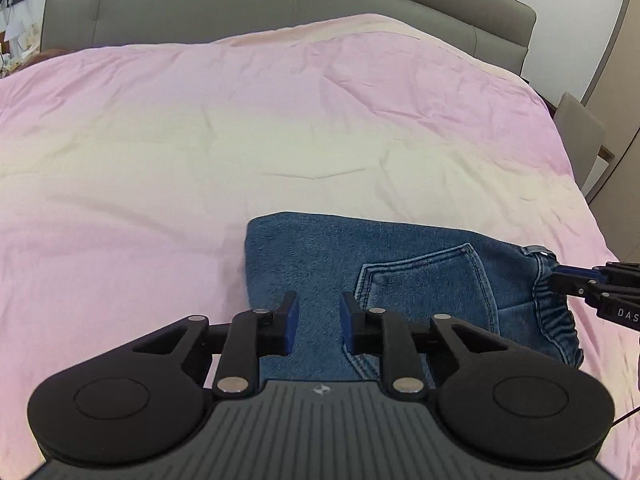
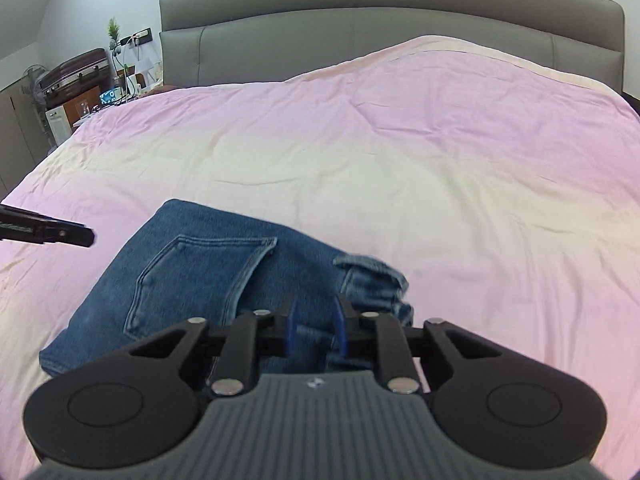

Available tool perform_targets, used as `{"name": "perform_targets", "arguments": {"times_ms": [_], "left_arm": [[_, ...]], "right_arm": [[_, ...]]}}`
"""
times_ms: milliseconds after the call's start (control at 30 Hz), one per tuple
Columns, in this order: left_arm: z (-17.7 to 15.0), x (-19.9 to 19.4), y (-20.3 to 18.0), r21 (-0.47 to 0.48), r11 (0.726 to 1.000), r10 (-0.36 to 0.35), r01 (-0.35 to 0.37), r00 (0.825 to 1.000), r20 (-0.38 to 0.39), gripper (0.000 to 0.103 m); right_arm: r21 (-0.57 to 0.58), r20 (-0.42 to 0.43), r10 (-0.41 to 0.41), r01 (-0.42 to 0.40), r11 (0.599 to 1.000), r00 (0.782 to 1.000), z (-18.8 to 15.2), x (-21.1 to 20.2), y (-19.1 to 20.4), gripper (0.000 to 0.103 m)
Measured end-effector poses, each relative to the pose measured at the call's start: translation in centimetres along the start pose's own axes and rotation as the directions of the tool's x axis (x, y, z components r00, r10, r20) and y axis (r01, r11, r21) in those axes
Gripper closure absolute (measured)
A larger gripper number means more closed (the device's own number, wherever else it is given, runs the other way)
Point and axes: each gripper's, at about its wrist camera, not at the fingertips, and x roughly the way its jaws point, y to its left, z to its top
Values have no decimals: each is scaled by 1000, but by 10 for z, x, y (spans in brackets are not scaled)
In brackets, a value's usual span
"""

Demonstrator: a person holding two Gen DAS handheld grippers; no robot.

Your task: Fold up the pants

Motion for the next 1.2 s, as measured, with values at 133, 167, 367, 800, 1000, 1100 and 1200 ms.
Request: {"name": "perform_targets", "arguments": {"times_ms": [133,167,367,800,1000,1100,1200], "left_arm": [[1,43,2,16,995,104,-103,993,-50,97],[1,49,8,3,994,105,-105,992,-63,97],[-2,68,22,-30,997,69,-73,991,-112,97],[-15,7,-12,113,987,124,-112,987,-101,48],[-33,-18,-5,91,991,111,-98,983,-148,28],[-45,-27,9,6,997,72,-72,985,-160,19],[-57,-28,30,-120,992,8,-28,986,-166,19]], "right_arm": [[11,-66,-2,3,1000,998,-4,37,-6,98],[12,-84,-1,2,1000,996,-7,46,-8,100],[27,-84,-2,4,1000,996,-17,70,-15,103],[145,-39,62,-56,988,997,-23,3,-14,56],[275,-27,51,-42,961,998,-45,-38,-36,36],[376,-37,70,-51,925,997,-60,-48,-54,33],[510,-60,151,-100,854,987,-81,-46,-73,32]]}}
